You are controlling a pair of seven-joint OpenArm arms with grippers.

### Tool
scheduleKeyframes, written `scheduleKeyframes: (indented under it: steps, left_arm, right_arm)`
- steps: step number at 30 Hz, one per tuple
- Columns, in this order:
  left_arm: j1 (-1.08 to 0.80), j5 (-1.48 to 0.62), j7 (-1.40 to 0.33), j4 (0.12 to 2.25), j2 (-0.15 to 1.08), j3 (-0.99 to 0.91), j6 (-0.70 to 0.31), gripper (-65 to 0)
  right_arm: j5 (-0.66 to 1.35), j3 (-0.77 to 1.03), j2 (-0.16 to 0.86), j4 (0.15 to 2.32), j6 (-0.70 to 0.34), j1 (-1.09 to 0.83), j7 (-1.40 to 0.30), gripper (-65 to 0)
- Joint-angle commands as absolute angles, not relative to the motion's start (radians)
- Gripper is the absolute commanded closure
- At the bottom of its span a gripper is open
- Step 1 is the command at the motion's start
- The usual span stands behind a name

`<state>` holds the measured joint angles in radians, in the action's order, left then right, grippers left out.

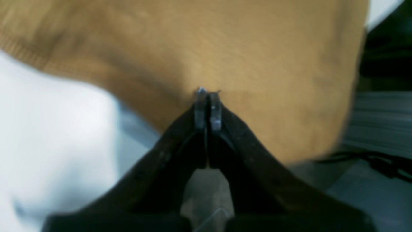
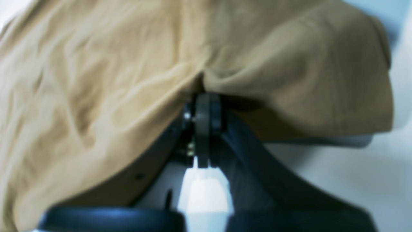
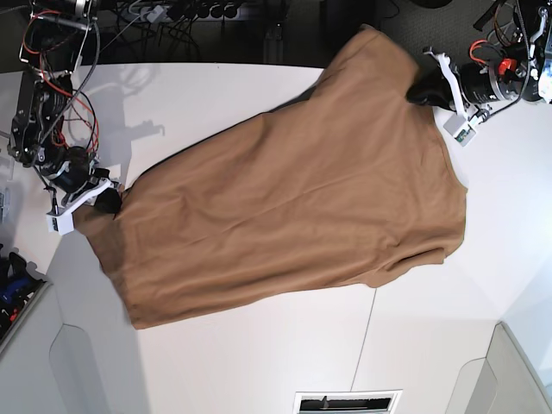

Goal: Layout the t-shirt on the table in an organized manner, then fold the t-shirt properly
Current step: 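Move the left gripper to the shirt shoulder and lift it, then hold the shirt with both grippers and pull it taut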

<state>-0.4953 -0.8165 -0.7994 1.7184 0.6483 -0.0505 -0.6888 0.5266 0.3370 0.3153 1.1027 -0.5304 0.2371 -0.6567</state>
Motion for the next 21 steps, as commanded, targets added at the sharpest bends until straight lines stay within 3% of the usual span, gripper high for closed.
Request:
scheduleKeyframes:
  steps: [1,10,16,21]
  left_arm:
    - [-0.509,-0.818,-0.811,1.744,0.643,-0.052,-0.698,0.0]
    - [-0.515,-0.714,-0.785,1.761,0.479,-0.001,-0.698,0.0]
    - [-0.445,-0.692,-0.775,1.795,0.485,0.035,-0.698,0.0]
    - [-0.467,-0.698,-0.793,1.960,0.569,-0.028,-0.698,0.0]
  right_arm:
    - [0.520,0.338,0.329,1.088,-0.528,0.281,-0.637,0.0]
    - [0.487,0.338,0.282,1.006,-0.529,0.412,-0.633,0.0]
    - [0.483,0.351,0.274,1.041,-0.530,0.408,-0.643,0.0]
    - [0.590,0.424,0.285,1.290,-0.539,0.286,-0.754,0.0]
